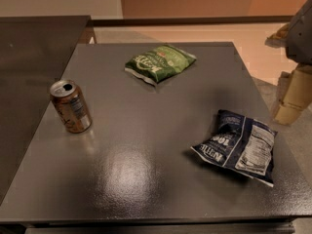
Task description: Move blue chip bag near green jalapeno chip bag
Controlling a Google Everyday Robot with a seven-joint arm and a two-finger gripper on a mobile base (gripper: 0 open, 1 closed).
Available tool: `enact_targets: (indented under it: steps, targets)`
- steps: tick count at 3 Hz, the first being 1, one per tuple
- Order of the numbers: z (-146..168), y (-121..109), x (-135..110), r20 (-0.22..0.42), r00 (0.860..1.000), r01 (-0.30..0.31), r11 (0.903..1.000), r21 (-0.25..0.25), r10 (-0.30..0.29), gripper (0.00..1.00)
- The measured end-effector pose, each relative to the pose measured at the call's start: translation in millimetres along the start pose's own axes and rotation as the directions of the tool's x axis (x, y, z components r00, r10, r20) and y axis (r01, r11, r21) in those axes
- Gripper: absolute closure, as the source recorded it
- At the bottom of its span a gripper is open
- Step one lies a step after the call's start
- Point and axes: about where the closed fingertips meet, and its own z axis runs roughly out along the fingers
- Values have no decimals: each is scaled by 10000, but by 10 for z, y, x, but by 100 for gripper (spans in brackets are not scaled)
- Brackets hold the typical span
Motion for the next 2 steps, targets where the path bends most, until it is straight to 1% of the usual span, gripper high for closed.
enact_targets:
  steps: [1,2]
  targets:
    - [0,0,0,1,10000,0,10000,2,0,0]
    - [4,12,-11,2,9998,221,9998,22,-221,0]
